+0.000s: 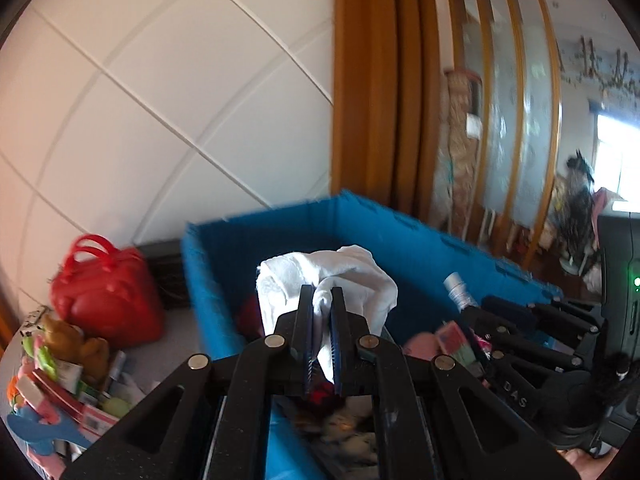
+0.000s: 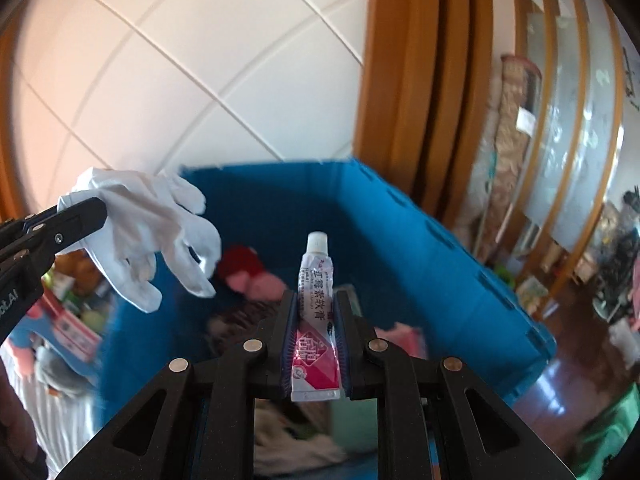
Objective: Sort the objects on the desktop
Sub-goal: 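Carry tissue and toothpaste to the blue crate and open both tools inside, then return both tools to the pile on the bed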
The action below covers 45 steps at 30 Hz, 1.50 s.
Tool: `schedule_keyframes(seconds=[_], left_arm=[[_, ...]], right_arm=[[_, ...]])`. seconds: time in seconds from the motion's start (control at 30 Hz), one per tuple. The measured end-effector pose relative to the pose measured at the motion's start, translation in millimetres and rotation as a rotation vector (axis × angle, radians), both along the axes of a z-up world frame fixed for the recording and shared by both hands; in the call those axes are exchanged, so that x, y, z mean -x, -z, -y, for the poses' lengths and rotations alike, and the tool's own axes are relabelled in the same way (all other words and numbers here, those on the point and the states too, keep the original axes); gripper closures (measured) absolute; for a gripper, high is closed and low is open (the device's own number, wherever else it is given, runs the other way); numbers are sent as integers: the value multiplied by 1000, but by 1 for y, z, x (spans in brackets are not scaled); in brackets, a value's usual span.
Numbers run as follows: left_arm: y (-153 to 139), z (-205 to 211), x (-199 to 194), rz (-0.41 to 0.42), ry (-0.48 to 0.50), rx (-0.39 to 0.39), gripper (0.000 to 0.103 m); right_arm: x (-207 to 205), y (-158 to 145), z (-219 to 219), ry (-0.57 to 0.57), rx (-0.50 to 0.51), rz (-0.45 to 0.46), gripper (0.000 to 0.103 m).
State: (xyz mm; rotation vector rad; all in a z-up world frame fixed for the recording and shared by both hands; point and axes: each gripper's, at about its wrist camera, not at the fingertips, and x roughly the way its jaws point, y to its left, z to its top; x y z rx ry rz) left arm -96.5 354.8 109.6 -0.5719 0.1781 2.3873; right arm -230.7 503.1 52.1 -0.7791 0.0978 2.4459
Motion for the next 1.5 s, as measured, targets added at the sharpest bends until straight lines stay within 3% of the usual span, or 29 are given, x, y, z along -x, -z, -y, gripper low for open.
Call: schedule_keyframes(seconds=[0.13,0.43,0.5,0.57,0.6,0.63,0.67,0.77,0.93,1.13,1.33,1.5], left_arm=[[13,-35,2,56,39,93,96],[25,-62,-1,94,52,171,95],[26,-61,0,106,52,189,85],[26,-60,-2,106,46,194,58],[24,-57,-4,98,40,186,36],[21,-53,-5,85,32,168,24],[18,-50,-7,72,25,155,23],[12,-38,-11,40,5,144,22],[10,-11,-13,15,-31,114,22],[12,42,-5,14,-78,71,22],[20,128,12,-25,-193,82,22],[33,224,39,8,-321,83,22]], right_arm=[[-14,15,-31,16,11,34,85],[-26,29,-59,23,36,56,81],[-28,30,-61,14,43,56,72],[-30,30,-61,13,46,53,43],[-32,29,-59,15,42,51,33],[-33,28,-57,21,33,50,16],[-35,27,-54,30,18,47,8],[-41,21,-47,46,-4,39,0],[-49,9,-36,42,8,2,0],[-38,-3,1,-43,52,-59,0],[-7,-13,64,-149,81,-98,0],[28,-16,124,-230,100,-102,0]])
